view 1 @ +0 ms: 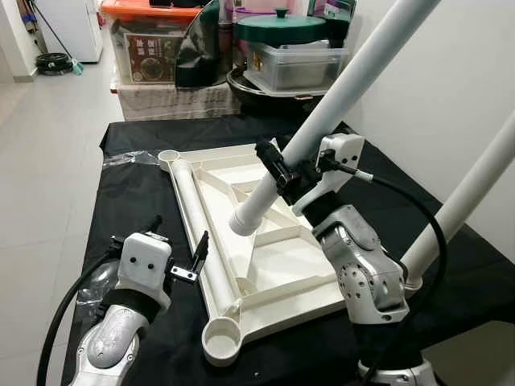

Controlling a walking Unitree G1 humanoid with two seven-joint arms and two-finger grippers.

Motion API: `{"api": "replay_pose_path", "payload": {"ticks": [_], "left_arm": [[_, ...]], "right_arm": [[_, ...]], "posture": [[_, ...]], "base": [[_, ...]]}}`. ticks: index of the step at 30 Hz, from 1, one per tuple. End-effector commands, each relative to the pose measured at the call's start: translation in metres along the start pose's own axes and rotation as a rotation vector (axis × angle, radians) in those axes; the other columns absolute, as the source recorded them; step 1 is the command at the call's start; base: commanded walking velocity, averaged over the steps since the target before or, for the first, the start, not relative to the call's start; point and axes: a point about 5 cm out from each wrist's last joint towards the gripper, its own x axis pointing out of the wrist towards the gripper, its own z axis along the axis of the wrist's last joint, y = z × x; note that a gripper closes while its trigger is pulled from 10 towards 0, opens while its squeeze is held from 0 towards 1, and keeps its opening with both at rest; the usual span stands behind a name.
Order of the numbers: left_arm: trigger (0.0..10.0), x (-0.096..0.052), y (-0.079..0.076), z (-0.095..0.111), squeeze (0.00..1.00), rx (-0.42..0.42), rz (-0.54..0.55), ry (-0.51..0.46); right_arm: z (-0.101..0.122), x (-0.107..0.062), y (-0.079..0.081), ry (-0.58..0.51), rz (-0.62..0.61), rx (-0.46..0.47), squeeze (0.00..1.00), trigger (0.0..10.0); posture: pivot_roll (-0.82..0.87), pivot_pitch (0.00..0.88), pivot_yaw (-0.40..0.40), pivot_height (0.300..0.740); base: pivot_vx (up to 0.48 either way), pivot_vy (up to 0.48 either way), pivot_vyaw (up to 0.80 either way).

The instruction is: Building children table

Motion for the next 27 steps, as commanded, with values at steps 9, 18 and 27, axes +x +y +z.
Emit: {"api": "replay_pose_path", "payload": {"ticks": [9,18,27], "left_arm": [[10.0,-0.0012,-0.0011,-0.007,0.0,-0.013,0.007,0.029],[10.0,-0.0011,-0.0029,-0.0089,0.0,-0.015,0.003,0.036],[10.0,-0.0002,-0.0034,-0.0105,0.0,-0.02,0.0,0.039]], "right_arm": [[-0.0029,-0.0002,-0.0029,0.025,-0.006,0.026,0.0,10.0],[-0.0039,-0.0011,-0.0034,0.029,-0.011,0.031,0.0,10.0],[-0.006,-0.0019,-0.0032,0.035,-0.012,0.036,0.0,10.0]], "posture": [[0.09,0.0,-0.106,0.74],[0.08,0.0,-0.103,0.74],[0.08,0.0,-0.101,0.74]], "base": [[0.0,0.0,0.0],[0.0,0.0,0.0],[0.0,0.0,0.0]]}}
